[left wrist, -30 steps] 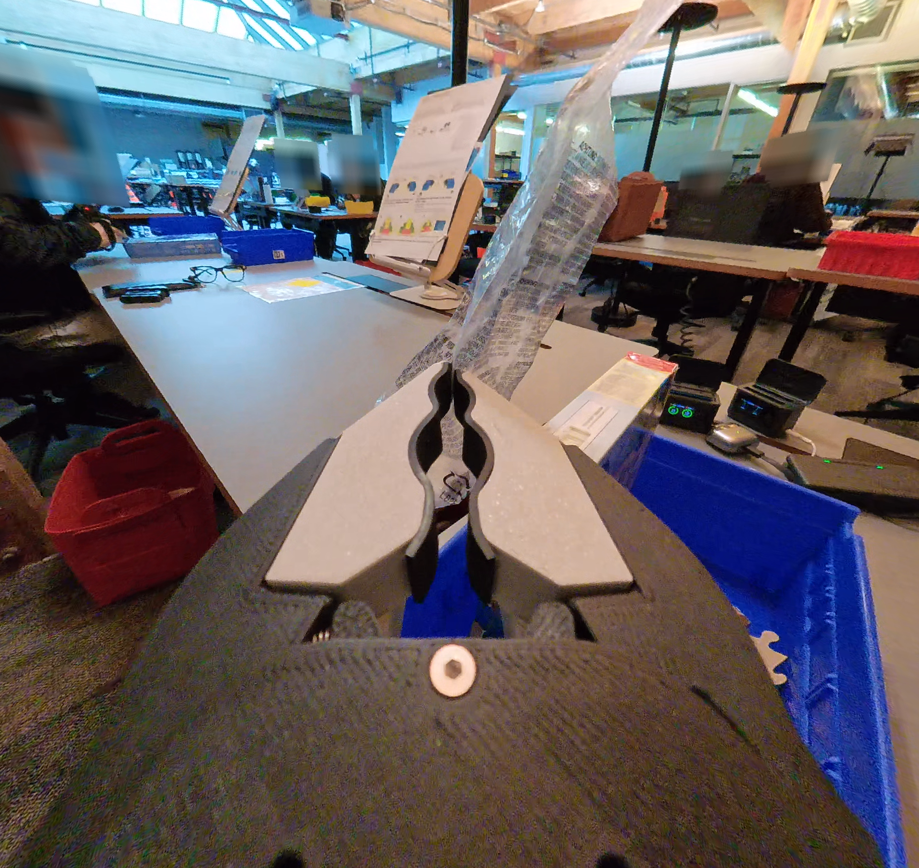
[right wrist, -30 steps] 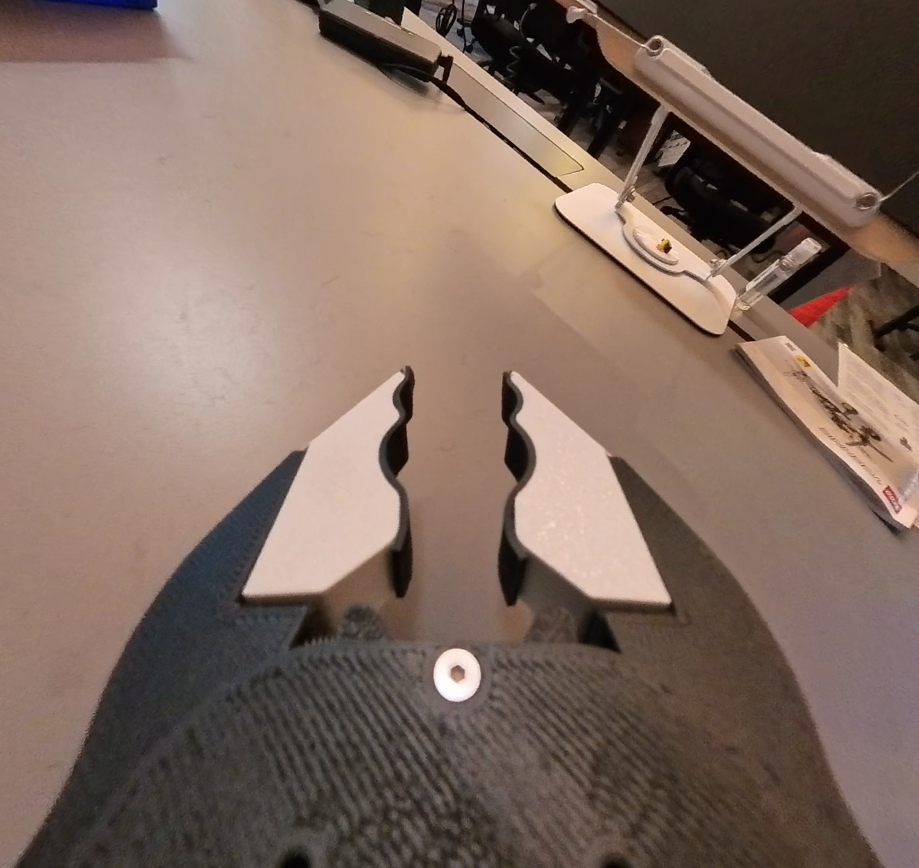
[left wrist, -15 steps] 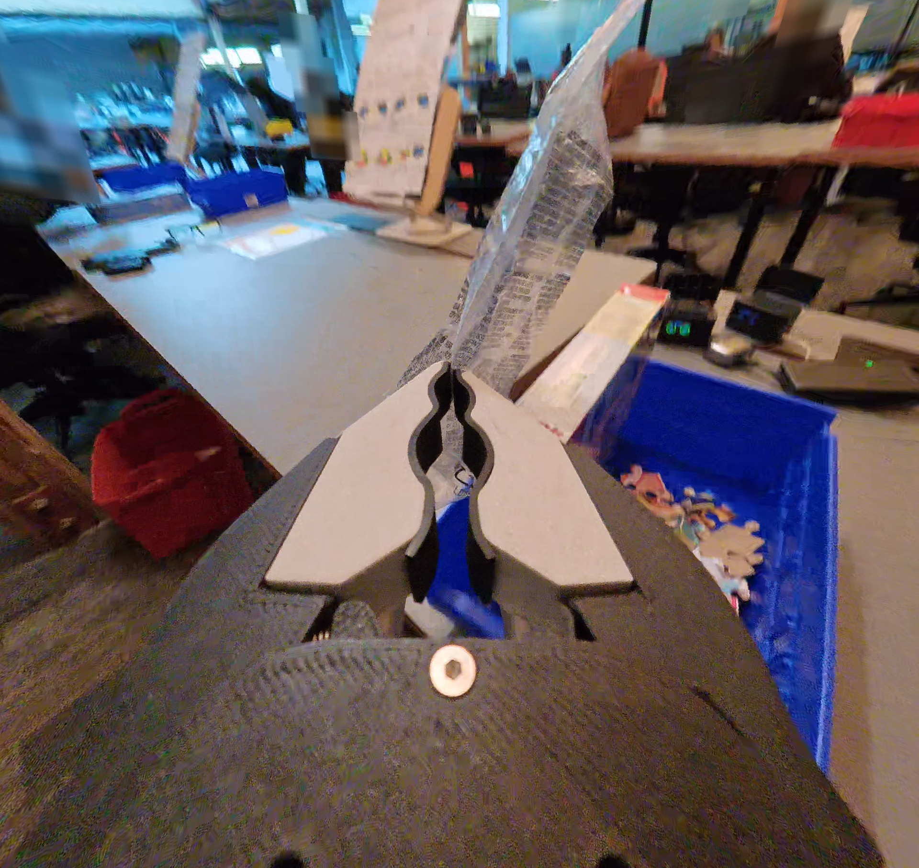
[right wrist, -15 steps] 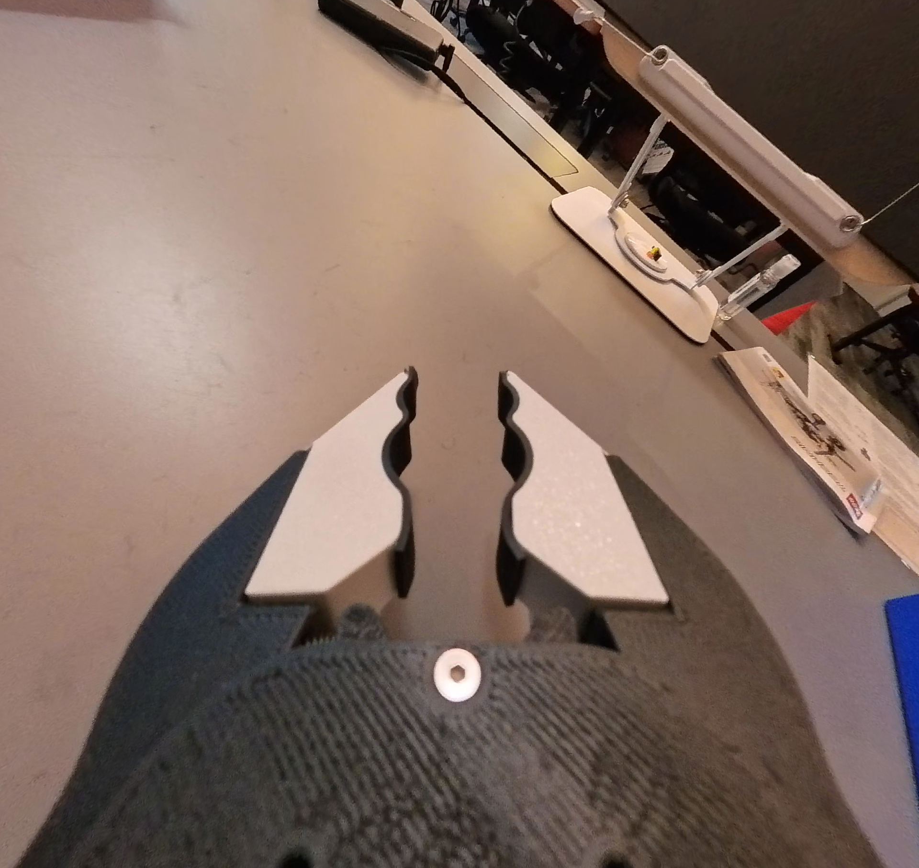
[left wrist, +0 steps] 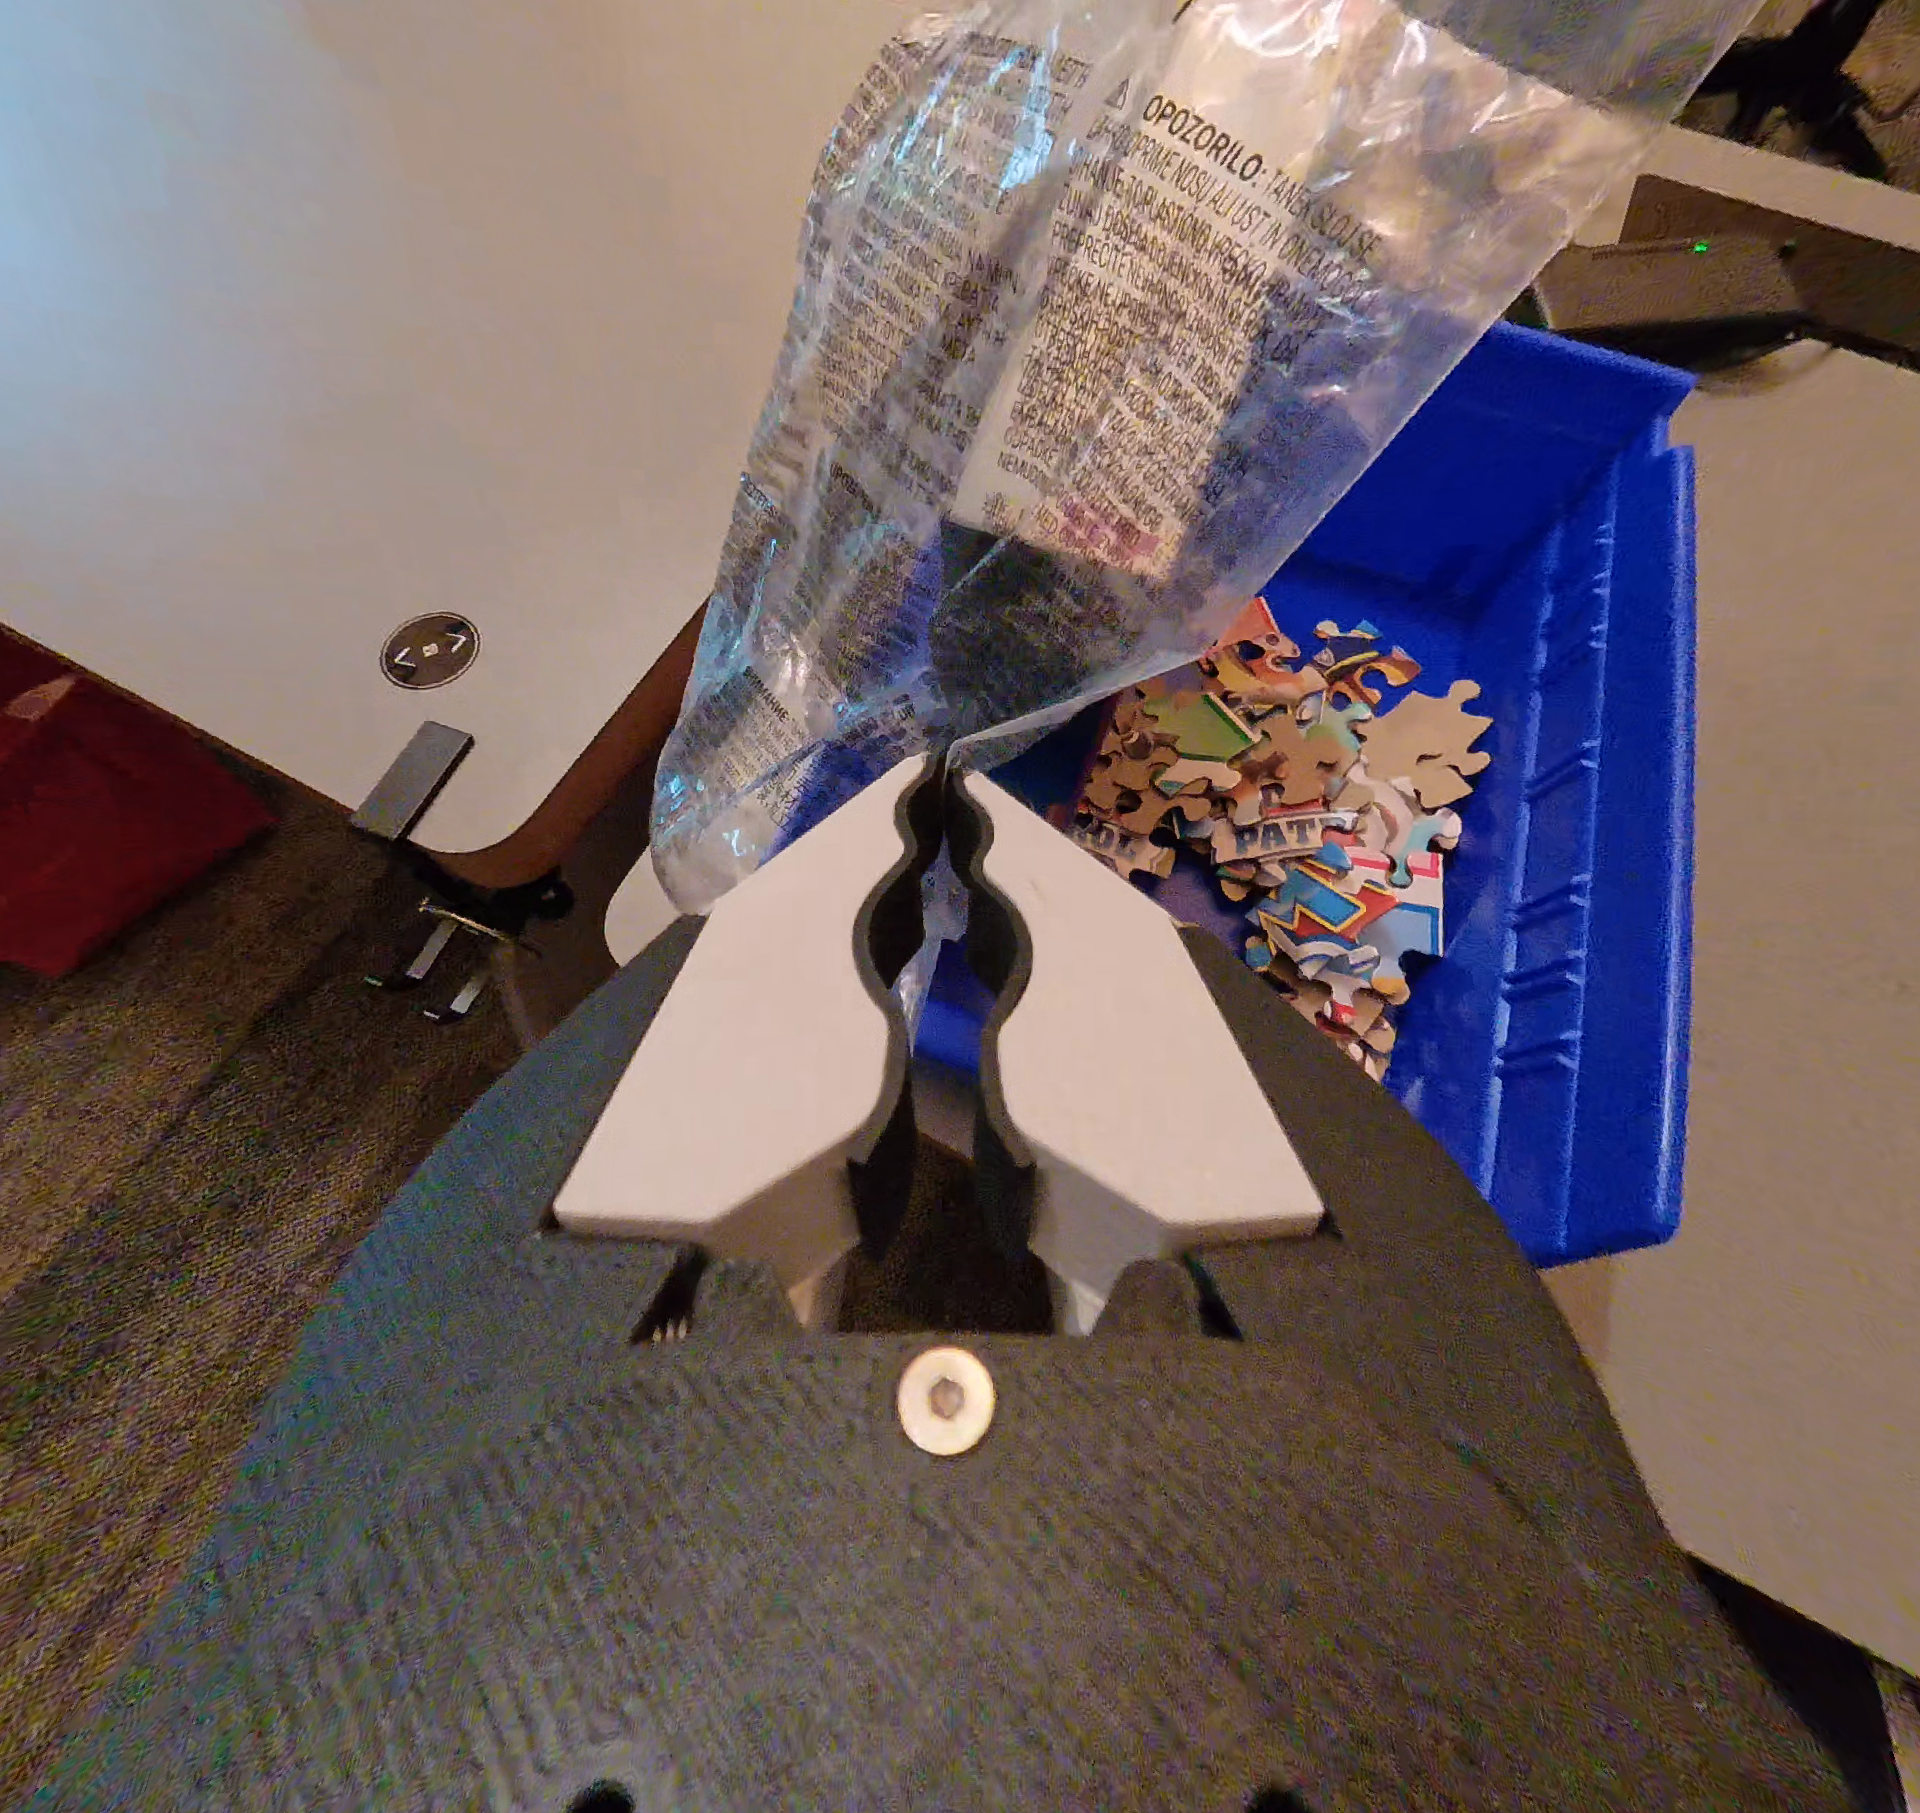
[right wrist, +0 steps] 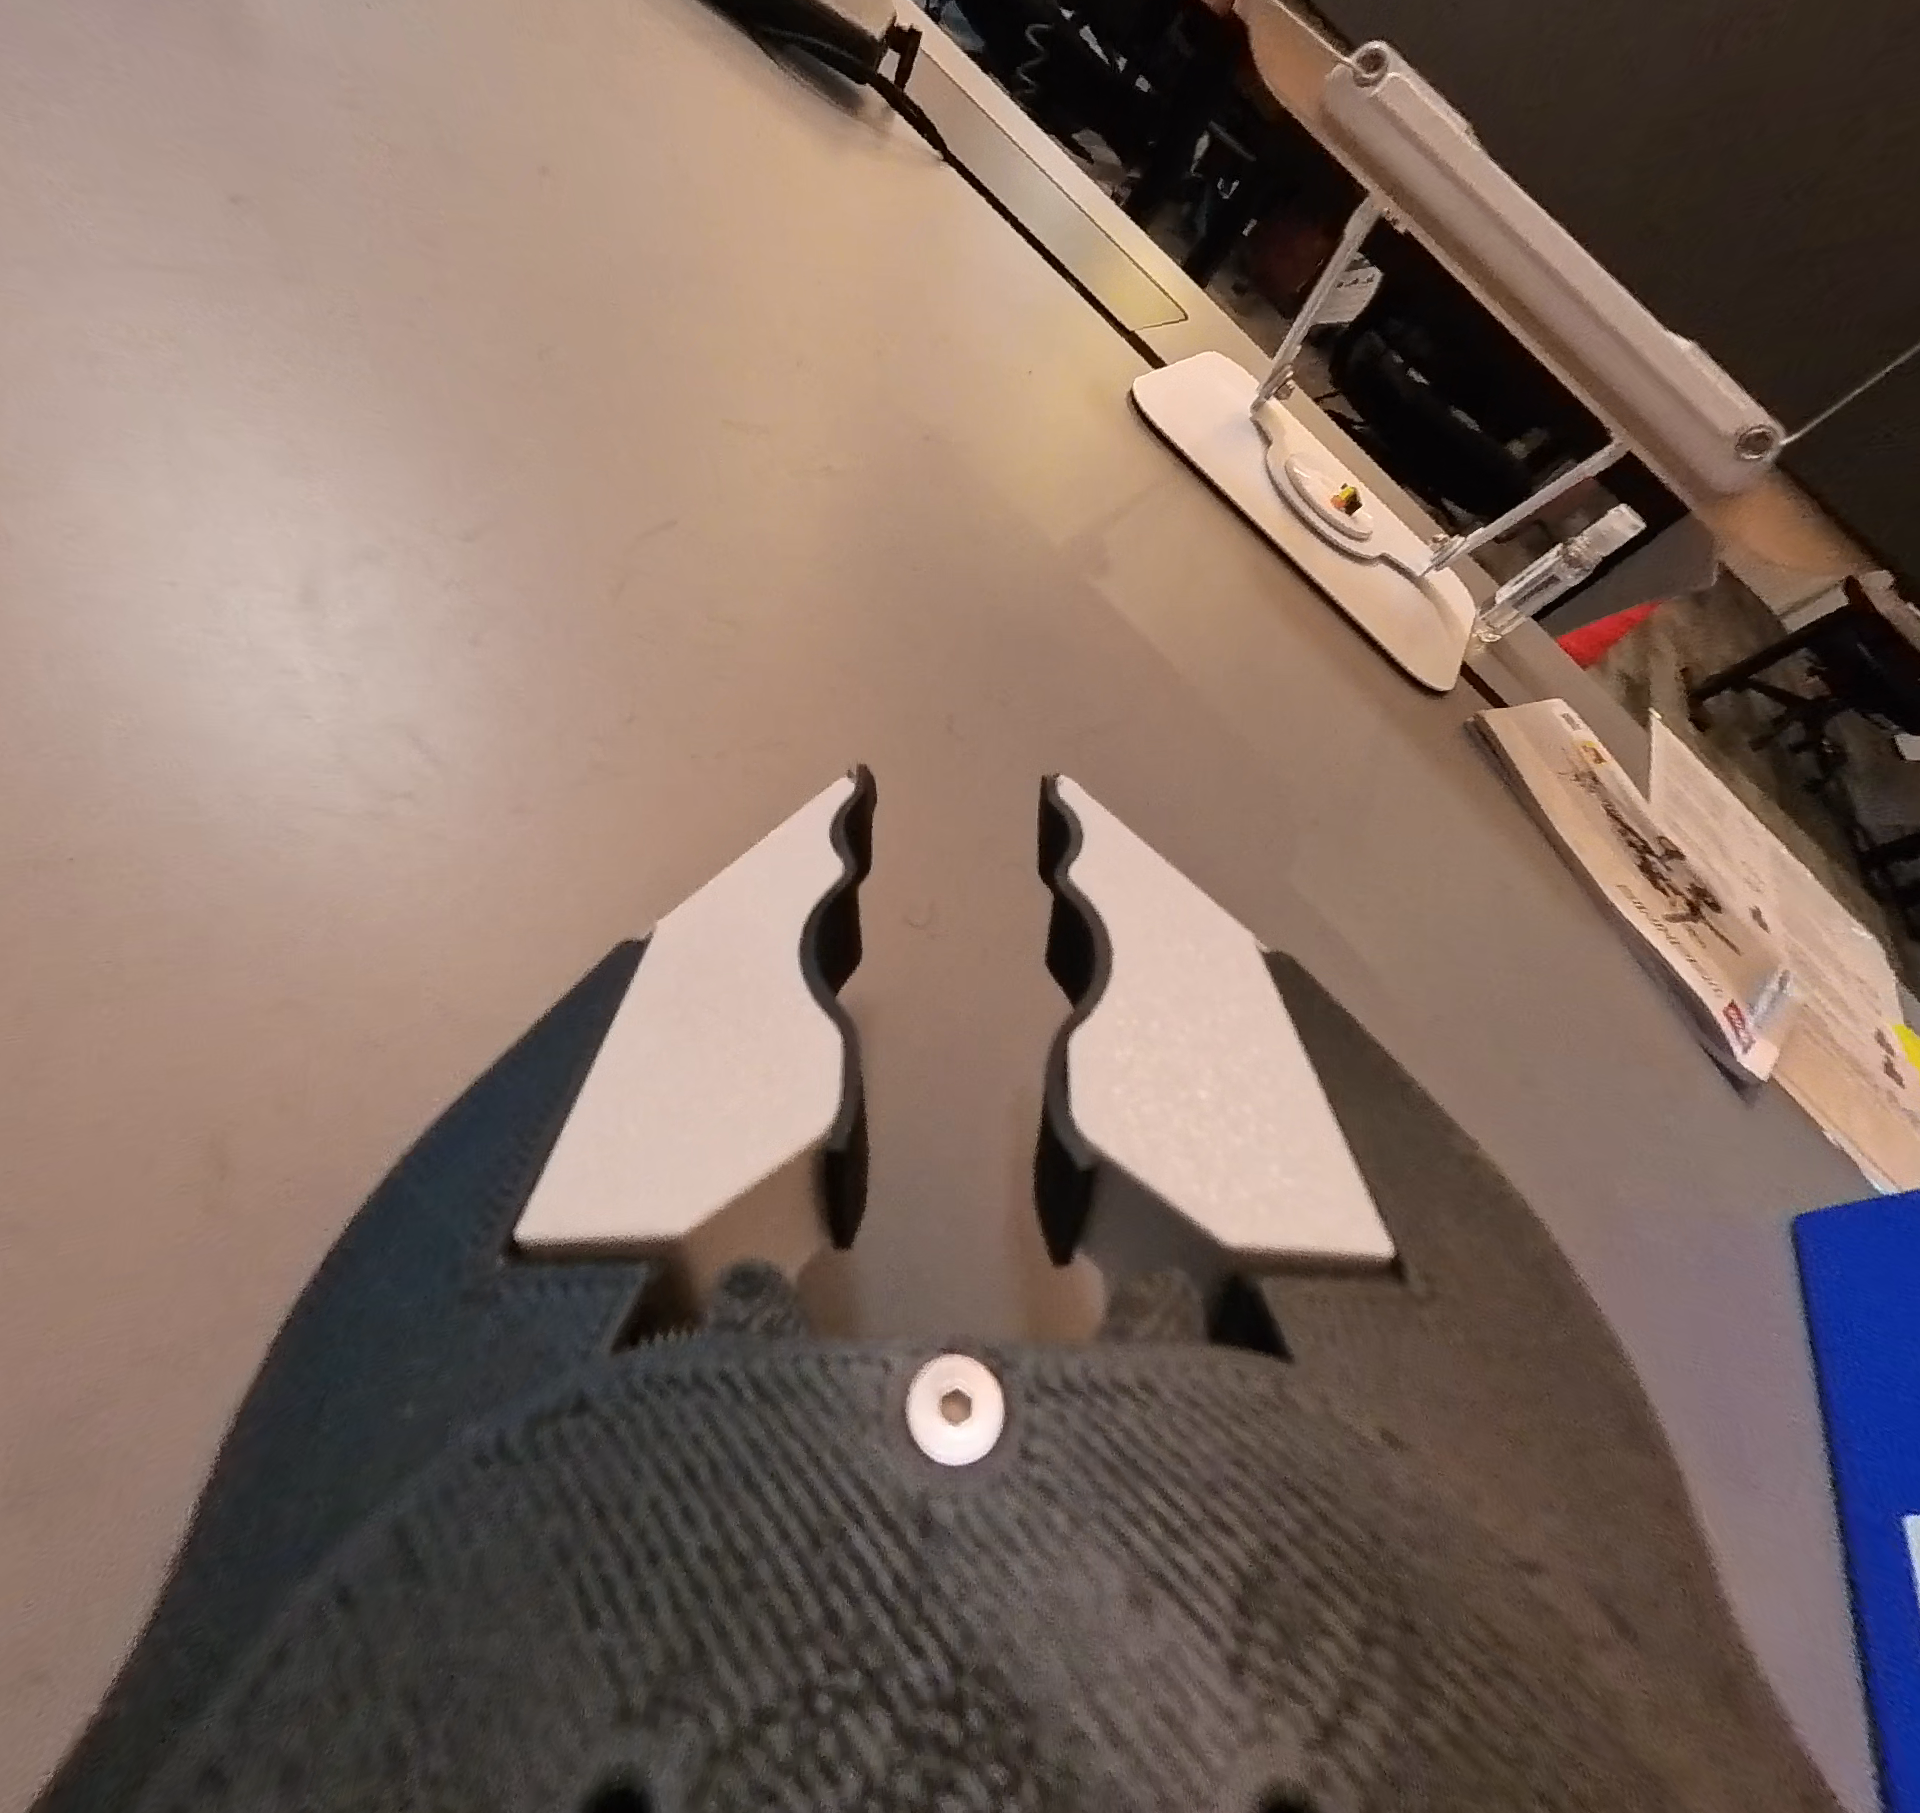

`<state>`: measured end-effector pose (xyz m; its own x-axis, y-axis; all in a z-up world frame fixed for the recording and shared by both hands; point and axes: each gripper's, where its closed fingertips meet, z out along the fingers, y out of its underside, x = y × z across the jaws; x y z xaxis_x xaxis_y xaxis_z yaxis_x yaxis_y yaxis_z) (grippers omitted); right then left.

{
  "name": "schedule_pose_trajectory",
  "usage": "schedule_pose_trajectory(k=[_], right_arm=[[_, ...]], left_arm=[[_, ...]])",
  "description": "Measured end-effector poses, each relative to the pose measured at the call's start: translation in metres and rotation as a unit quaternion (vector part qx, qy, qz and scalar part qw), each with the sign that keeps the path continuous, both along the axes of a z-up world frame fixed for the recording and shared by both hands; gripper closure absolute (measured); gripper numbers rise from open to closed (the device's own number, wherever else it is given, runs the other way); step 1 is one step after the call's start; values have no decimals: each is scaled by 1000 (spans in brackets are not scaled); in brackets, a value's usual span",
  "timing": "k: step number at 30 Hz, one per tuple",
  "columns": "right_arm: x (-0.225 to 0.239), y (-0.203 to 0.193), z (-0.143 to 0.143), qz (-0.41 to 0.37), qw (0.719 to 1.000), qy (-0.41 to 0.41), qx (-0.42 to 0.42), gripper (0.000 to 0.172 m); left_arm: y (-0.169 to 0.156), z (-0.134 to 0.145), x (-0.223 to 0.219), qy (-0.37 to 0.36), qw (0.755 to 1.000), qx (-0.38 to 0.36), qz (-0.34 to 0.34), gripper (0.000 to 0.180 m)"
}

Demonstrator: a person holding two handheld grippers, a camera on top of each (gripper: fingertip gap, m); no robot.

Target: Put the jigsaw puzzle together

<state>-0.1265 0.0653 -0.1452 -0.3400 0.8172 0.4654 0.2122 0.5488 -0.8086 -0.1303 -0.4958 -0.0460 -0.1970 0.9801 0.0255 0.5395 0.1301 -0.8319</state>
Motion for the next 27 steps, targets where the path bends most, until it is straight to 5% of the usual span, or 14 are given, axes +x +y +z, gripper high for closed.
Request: schedule_pose_trajectory(k=[6,15,23,27], right_arm=[[1,-1,0,1,1000,5,12,142],[1,-2,-1,2,1000,5,16,142],[1,-2,0,3,1000,8,16,143],[1,-3,0,4,1000,13,21,143]], left_arm=[[-3,-49,-19,-47,997,64,-15,180],[0,-71,-27,-80,995,53,-22,180],[18,-21,-28,13,997,60,-55,180],[47,-22,-42,26,988,92,-118,180]])
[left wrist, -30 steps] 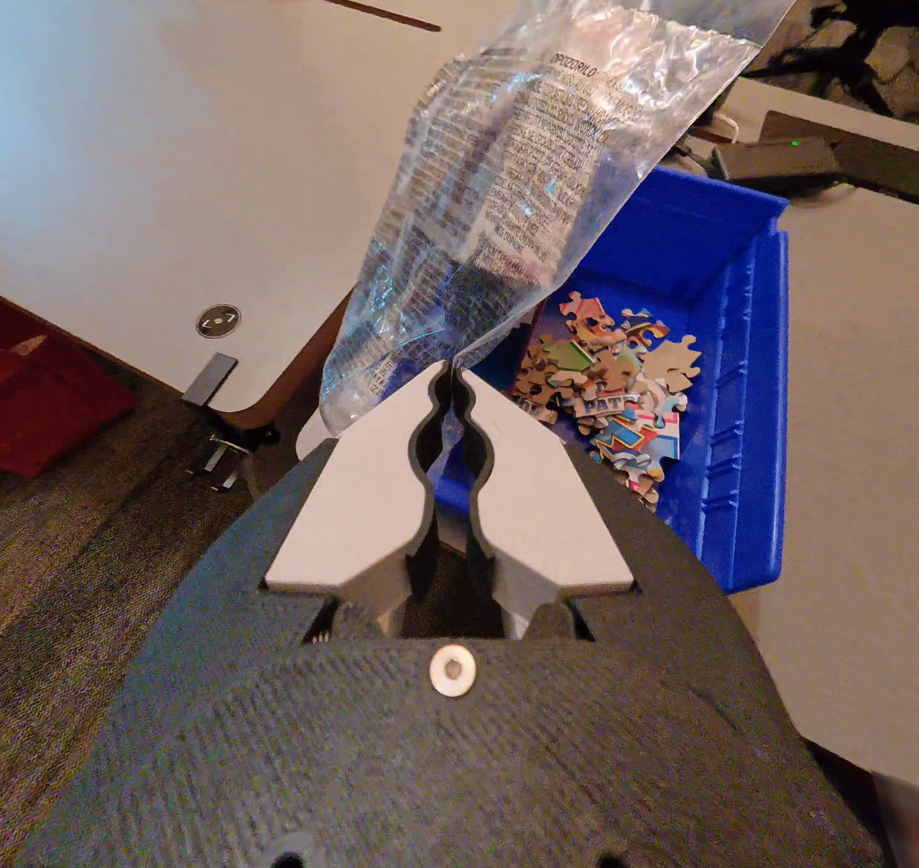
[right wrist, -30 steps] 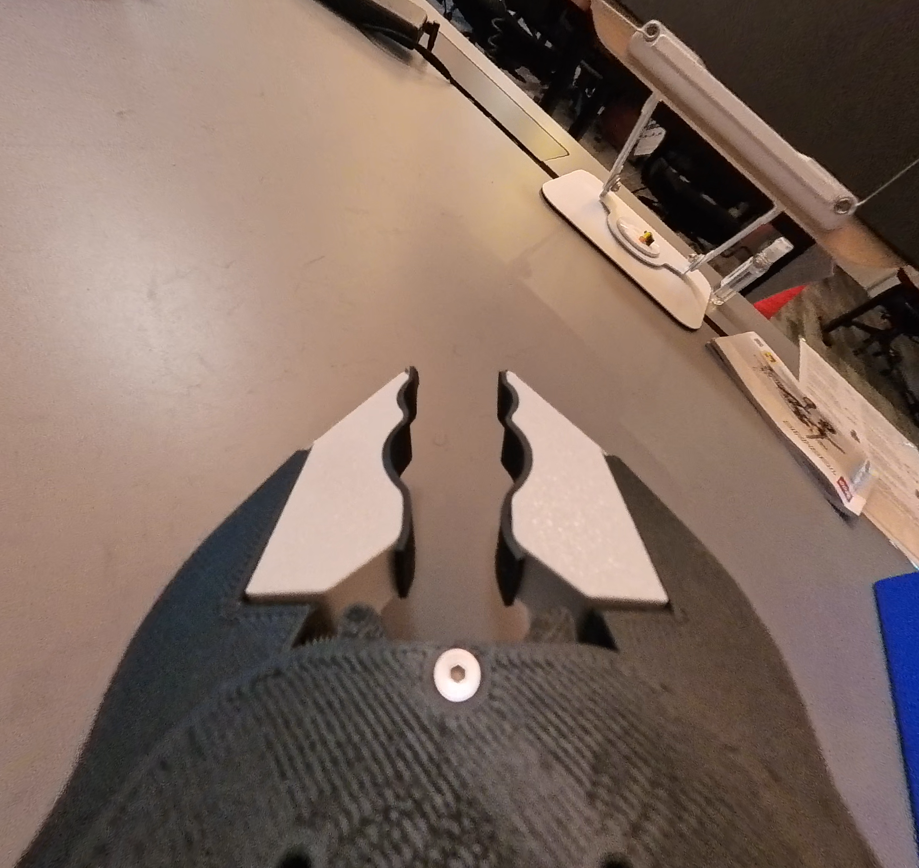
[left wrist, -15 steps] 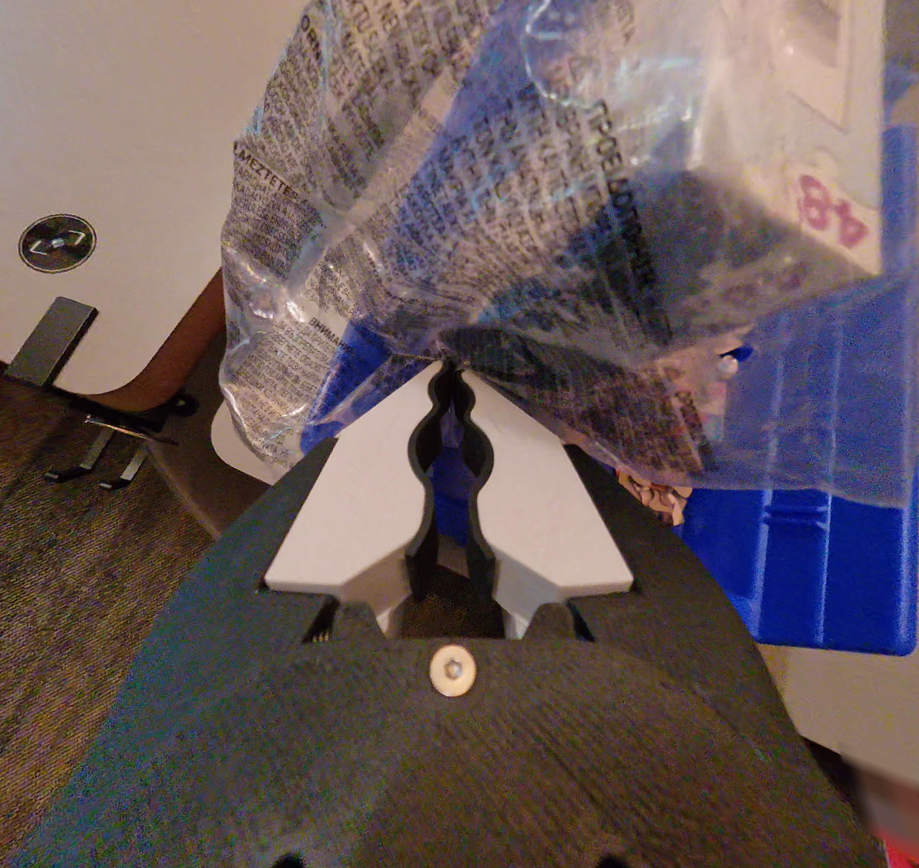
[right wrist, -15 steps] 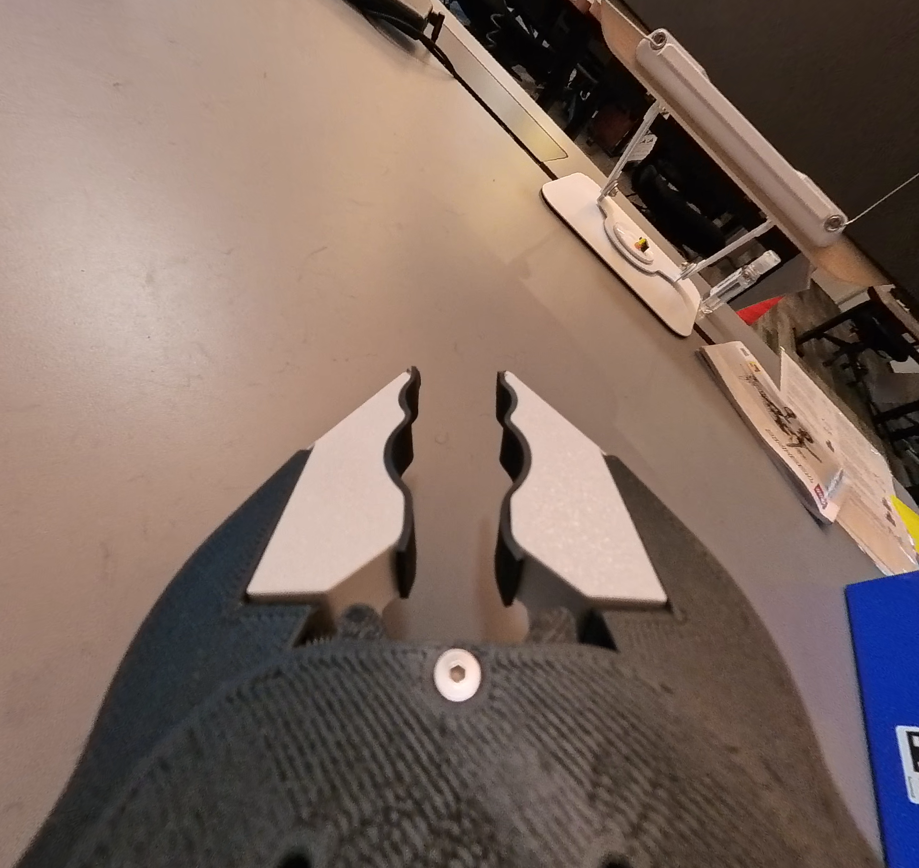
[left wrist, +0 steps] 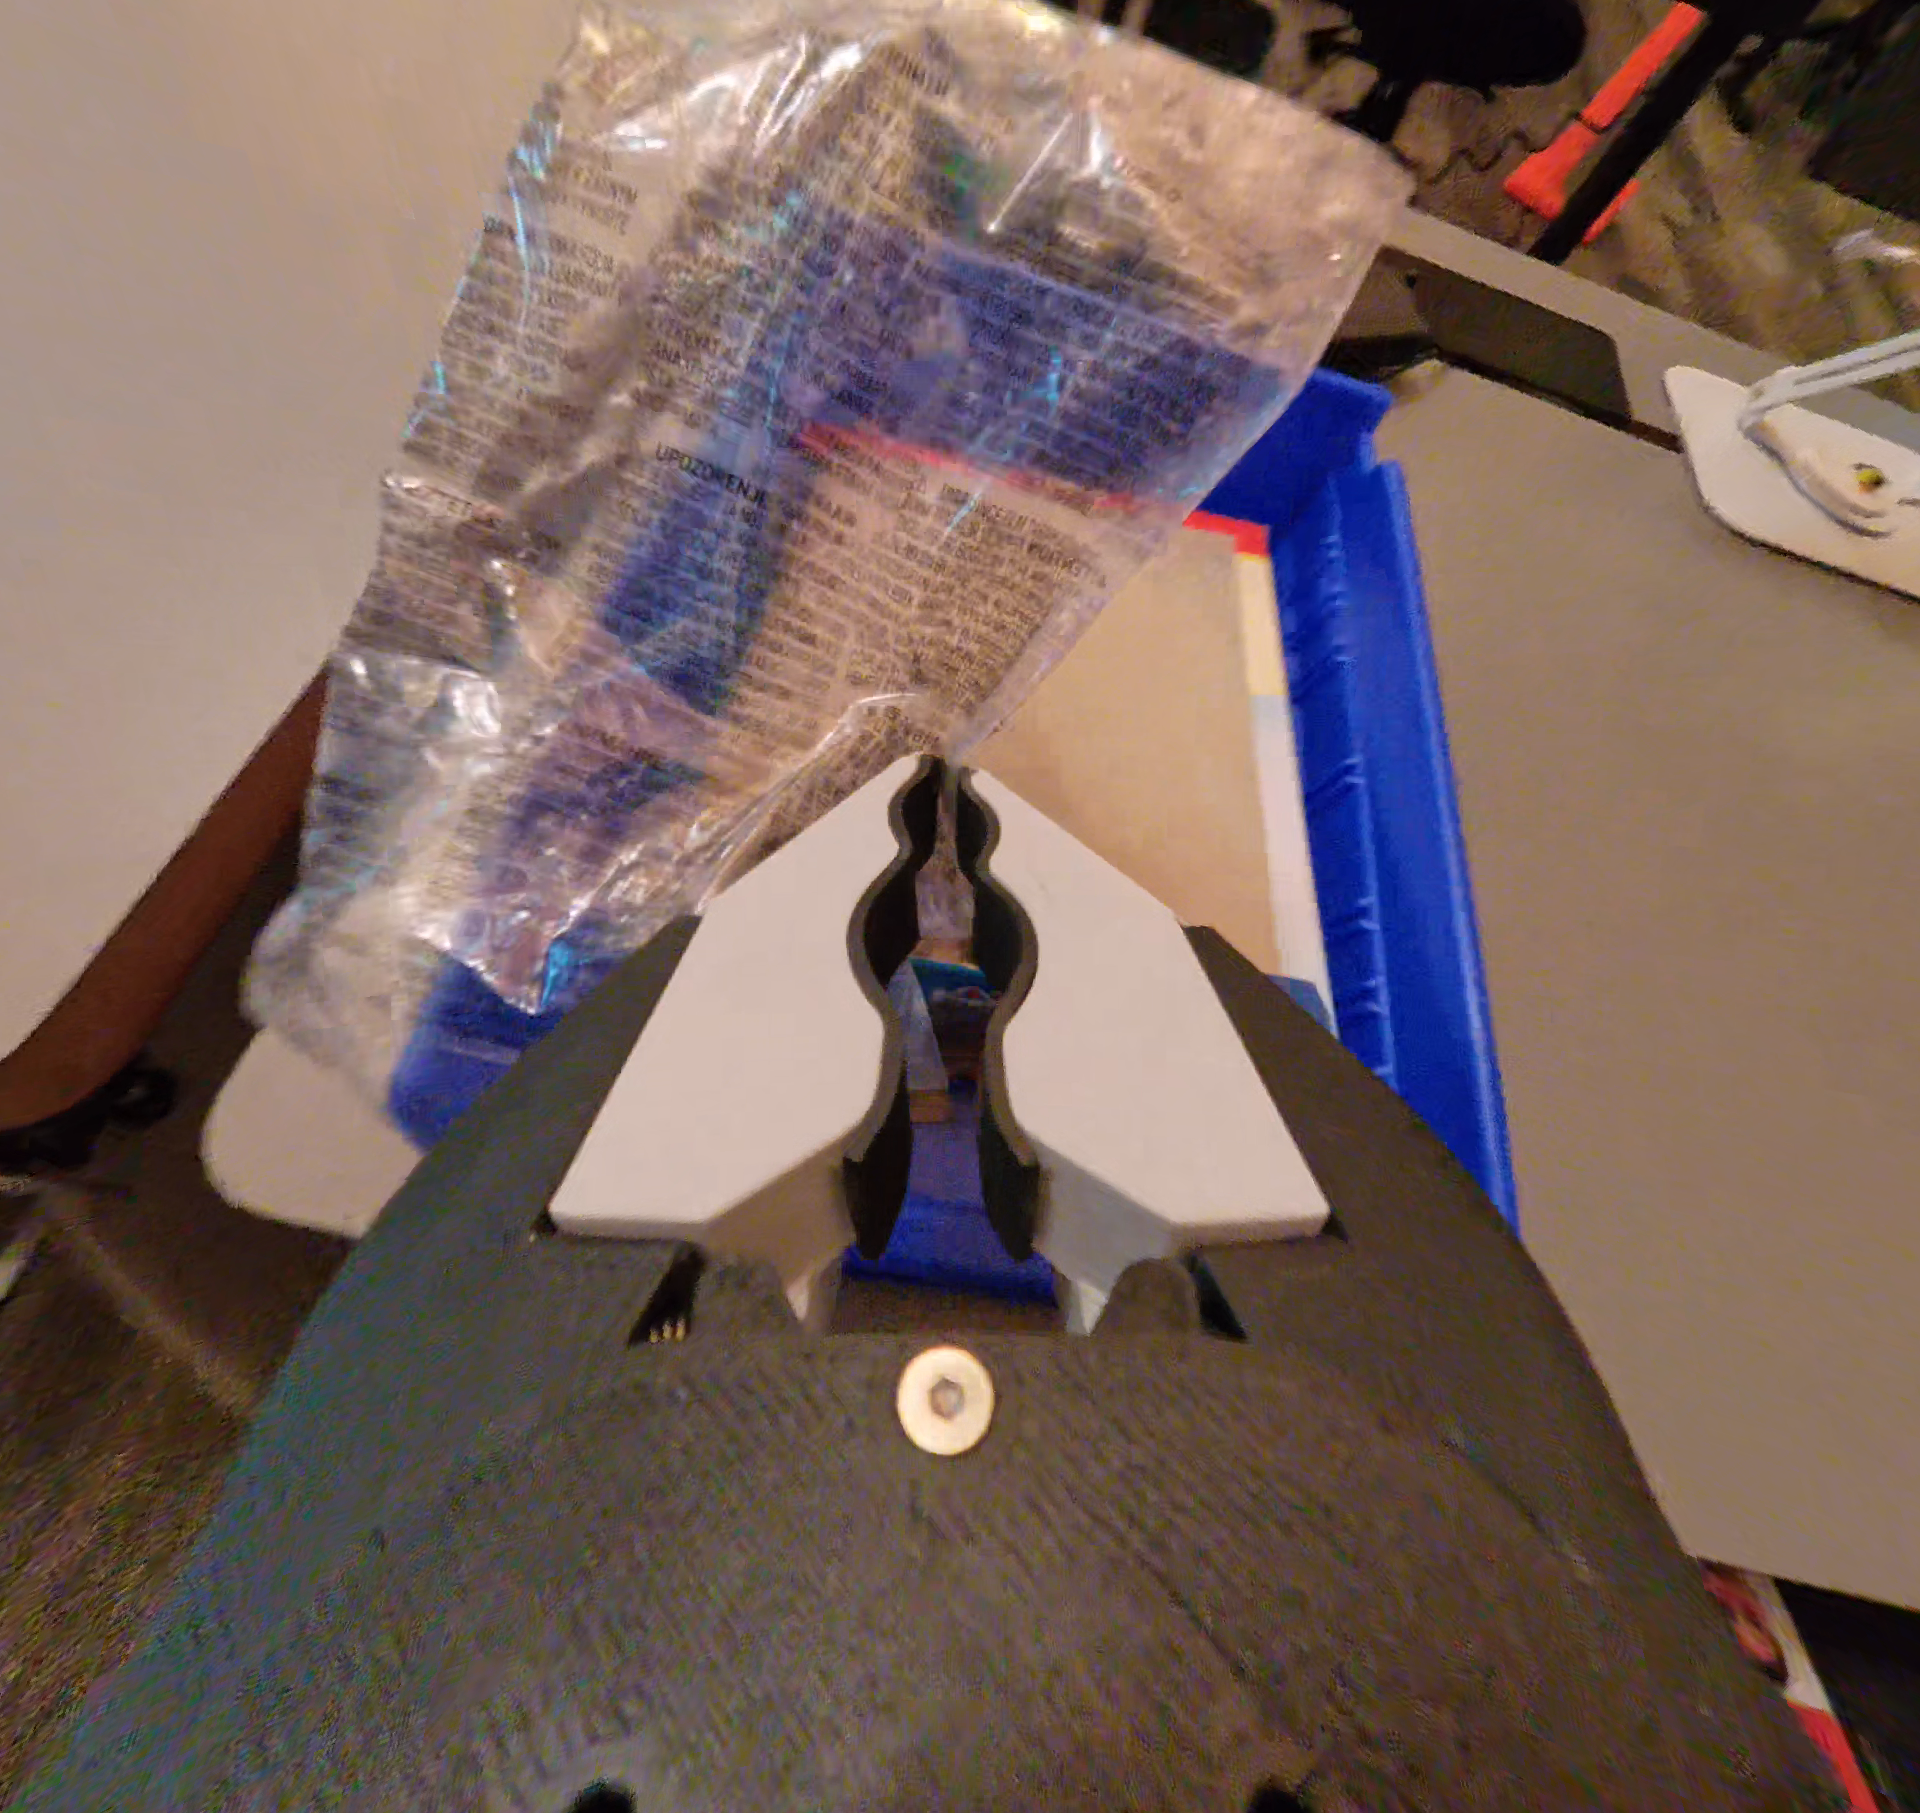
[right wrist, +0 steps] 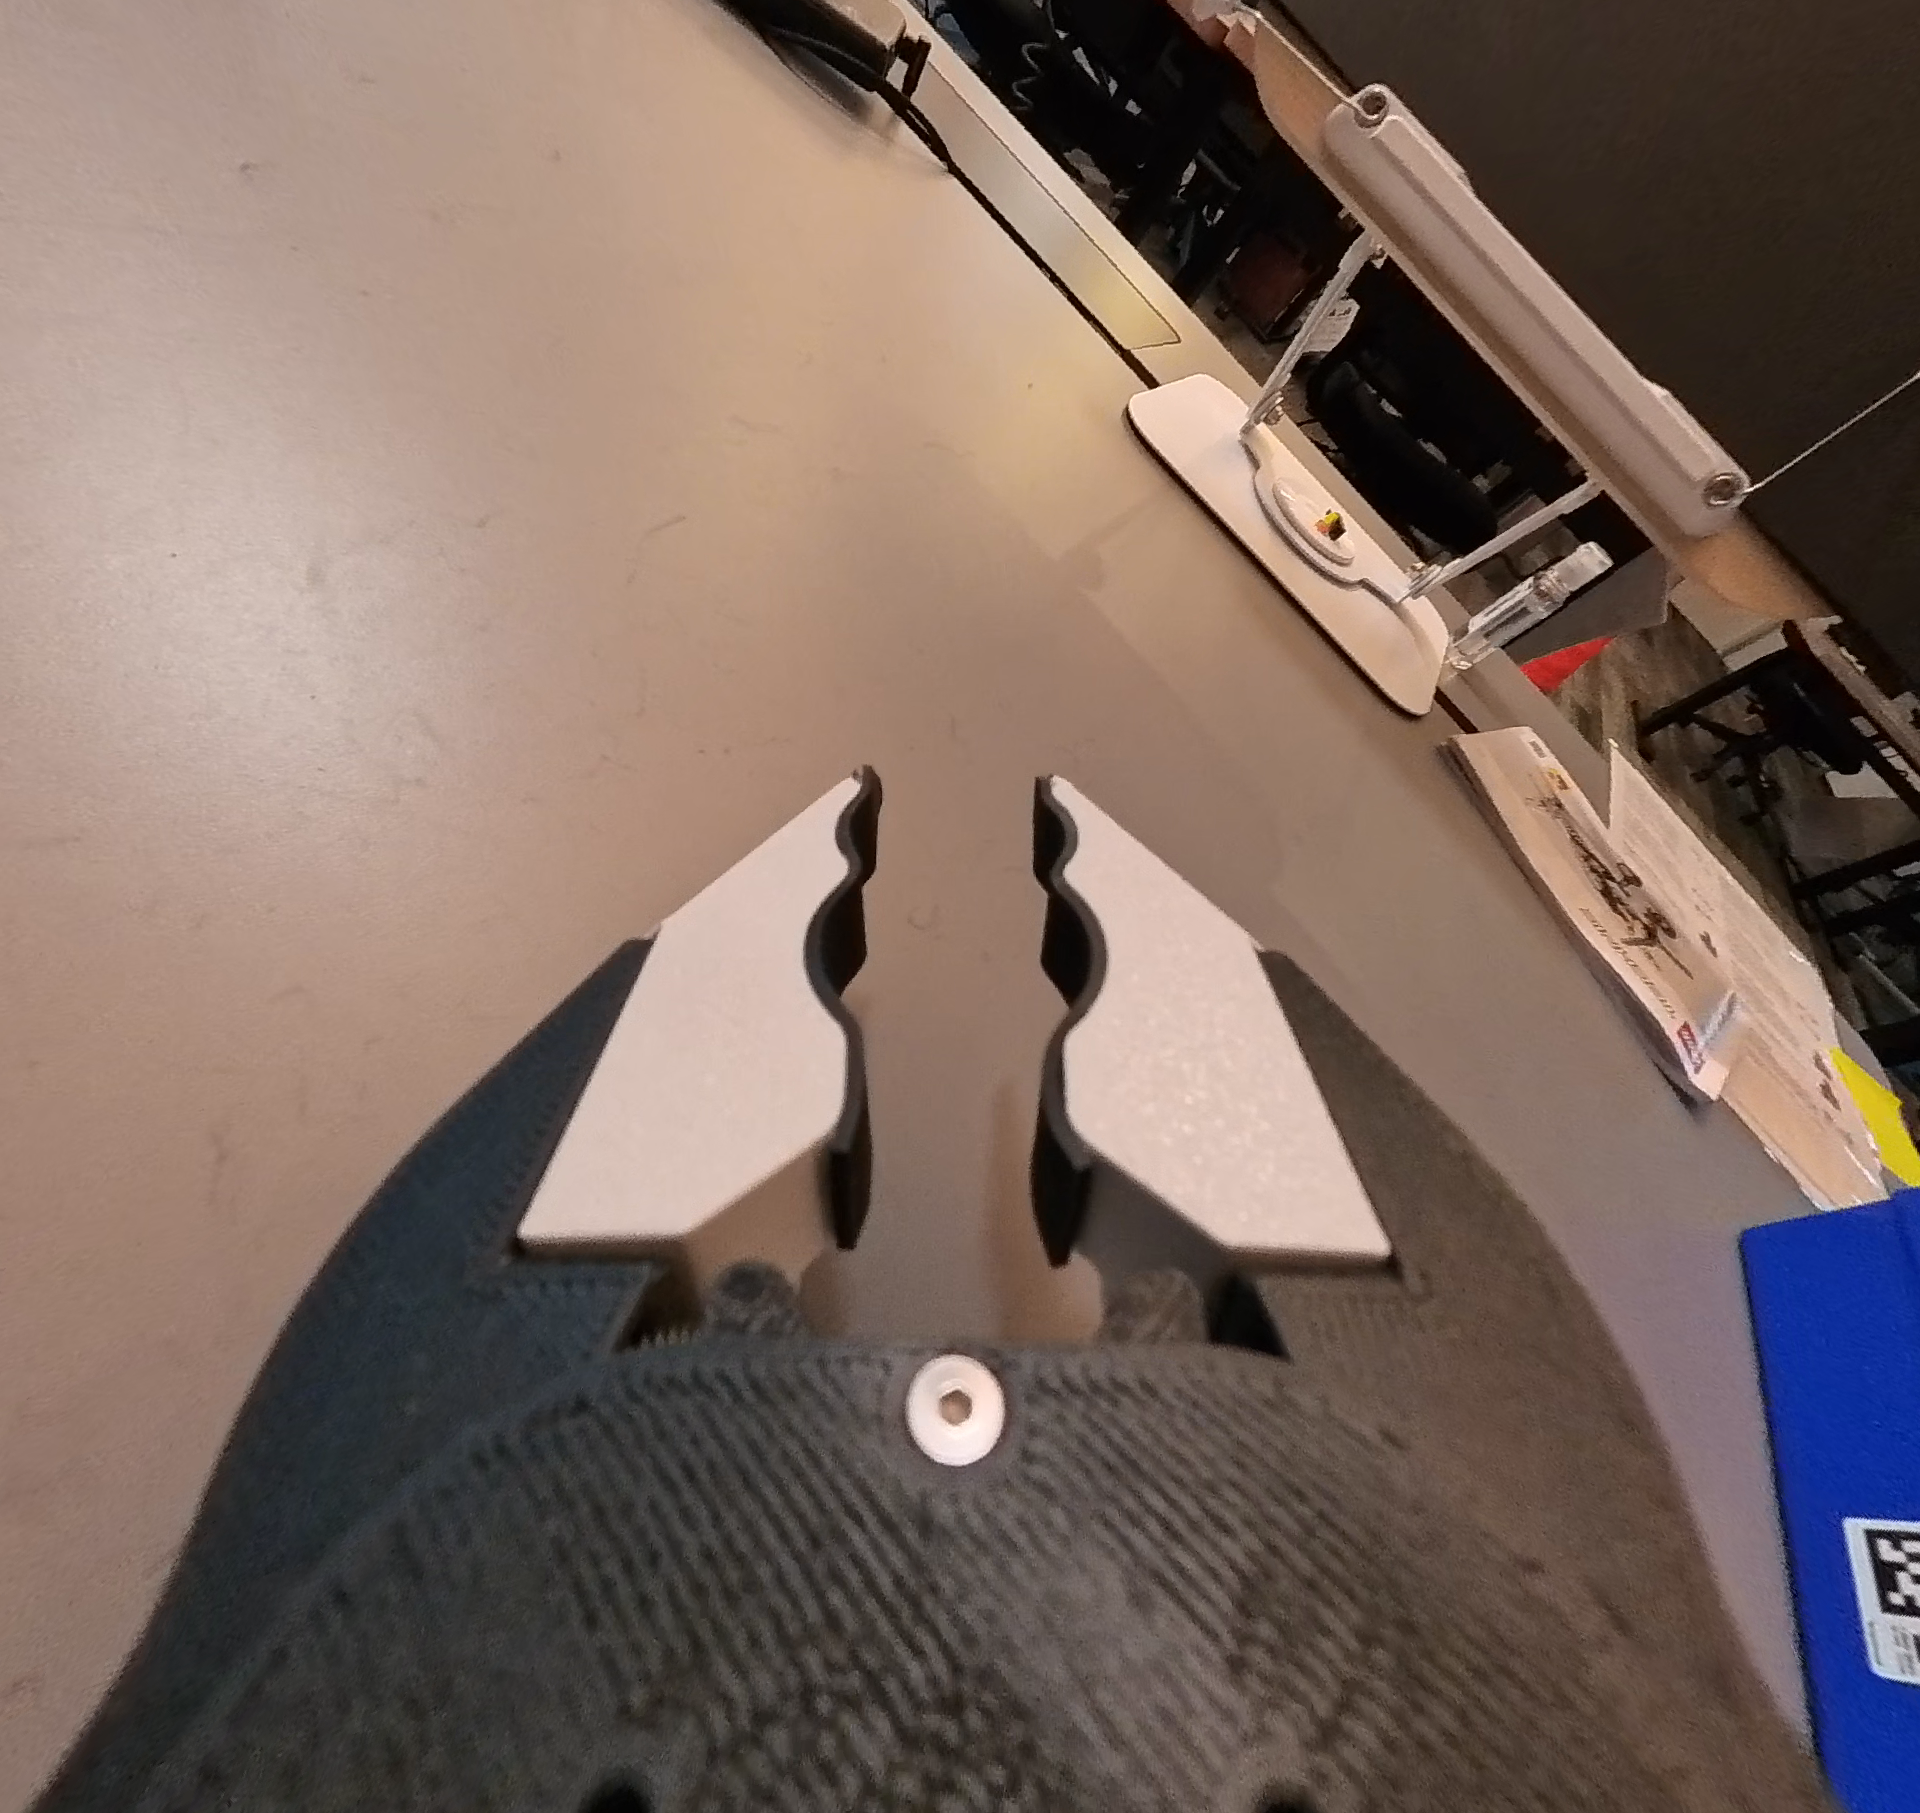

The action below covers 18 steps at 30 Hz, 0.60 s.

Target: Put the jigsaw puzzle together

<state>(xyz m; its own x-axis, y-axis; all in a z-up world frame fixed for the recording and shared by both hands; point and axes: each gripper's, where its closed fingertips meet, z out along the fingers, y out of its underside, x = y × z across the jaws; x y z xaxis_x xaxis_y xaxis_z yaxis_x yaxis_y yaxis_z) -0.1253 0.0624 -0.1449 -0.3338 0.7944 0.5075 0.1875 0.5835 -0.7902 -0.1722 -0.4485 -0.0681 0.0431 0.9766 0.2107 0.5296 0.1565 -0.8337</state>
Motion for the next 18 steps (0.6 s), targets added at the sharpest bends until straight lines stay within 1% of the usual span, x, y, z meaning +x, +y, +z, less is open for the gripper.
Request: schedule_pose_trajectory(k=[1,2,4,5,7,8,10,11,13,15,16,18], right_arm=[[0,0,0,1,1000,3,2,144],[0,-1,1,1,1000,5,3,144],[0,-1,1,0,1000,6,6,144],[0,-1,0,0,1000,5,8,144],[0,-2,-1,1,1000,4,11,144],[1,-2,-1,2,1000,5,13,144],[1,-2,0,2,1000,7,14,144],[1,-2,0,2,1000,8,15,144],[1,-2,0,2,1000,9,16,144],[1,-2,0,2,1000,9,17,144],[1,-2,0,2,1000,10,16,144],[2,-3,1,3,1000,14,16,144]], left_arm=[[10,4,-3,12,1000,19,-21,179],[14,11,-5,30,999,30,-28,179],[19,28,-7,69,996,43,-31,180],[15,30,-7,73,996,37,-20,180],[10,21,-7,50,999,4,-5,180],[12,10,-6,24,1000,-13,-14,178],[25,-7,2,-30,997,-40,-57,175],[30,-9,5,-42,995,-60,-72,174],[32,-6,7,-45,991,-107,-67,172],[39,-4,5,-37,989,-126,-74,145],[44,-5,3,-36,988,-127,-84,138],[45,-10,0,-45,986,-135,-84,131]])
